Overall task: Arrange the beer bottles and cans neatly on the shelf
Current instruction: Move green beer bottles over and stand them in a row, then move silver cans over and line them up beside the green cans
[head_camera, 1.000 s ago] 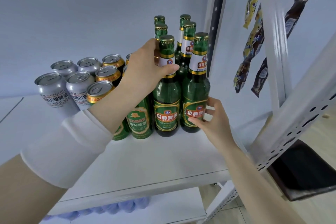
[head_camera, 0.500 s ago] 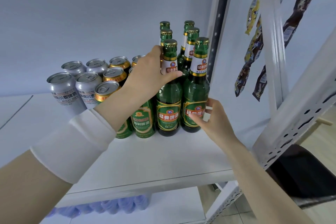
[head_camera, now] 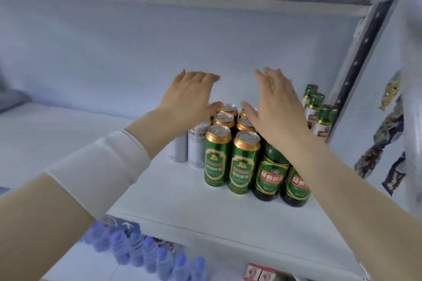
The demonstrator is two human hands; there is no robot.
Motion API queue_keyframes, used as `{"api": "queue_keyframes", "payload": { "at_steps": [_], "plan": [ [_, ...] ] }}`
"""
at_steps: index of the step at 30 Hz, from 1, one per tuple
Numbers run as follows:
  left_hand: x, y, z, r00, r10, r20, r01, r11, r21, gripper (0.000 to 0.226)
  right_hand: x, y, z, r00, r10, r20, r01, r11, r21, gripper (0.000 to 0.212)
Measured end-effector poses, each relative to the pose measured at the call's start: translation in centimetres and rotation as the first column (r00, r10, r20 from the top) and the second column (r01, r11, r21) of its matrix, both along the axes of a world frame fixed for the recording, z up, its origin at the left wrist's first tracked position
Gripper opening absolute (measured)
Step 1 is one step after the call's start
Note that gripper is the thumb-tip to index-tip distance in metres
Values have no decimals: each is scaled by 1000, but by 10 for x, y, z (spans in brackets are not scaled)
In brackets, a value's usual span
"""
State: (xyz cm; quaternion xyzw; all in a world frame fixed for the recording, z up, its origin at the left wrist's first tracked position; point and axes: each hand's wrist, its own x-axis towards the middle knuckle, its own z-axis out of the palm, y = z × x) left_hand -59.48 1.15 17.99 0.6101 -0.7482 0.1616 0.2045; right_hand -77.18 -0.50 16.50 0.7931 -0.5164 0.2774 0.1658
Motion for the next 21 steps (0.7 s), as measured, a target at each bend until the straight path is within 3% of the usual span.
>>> {"api": "queue_keyframes", "payload": {
  "at_steps": [5, 10, 15, 21],
  "plan": [
    [98, 27, -9, 987, 146, -68, -136, 981, 136, 58, 94, -14, 1, 988, 72, -138, -57, 993, 108, 59],
    [224, 54, -34, 961, 278, -14, -272, 950, 156, 55, 222, -12, -20, 973, 125, -196, -94, 983, 159, 56],
    [358, 83, -73, 932, 353, 83, -362, 892, 271, 57, 373, 11, -47, 945, 216, -245, -154, 956, 251, 57],
    [484, 88, -109, 912, 407, 53, -399, 849, 347, 57, 504, 18, -73, 908, 312, -279, -197, 907, 372, 54]
  ]
}}
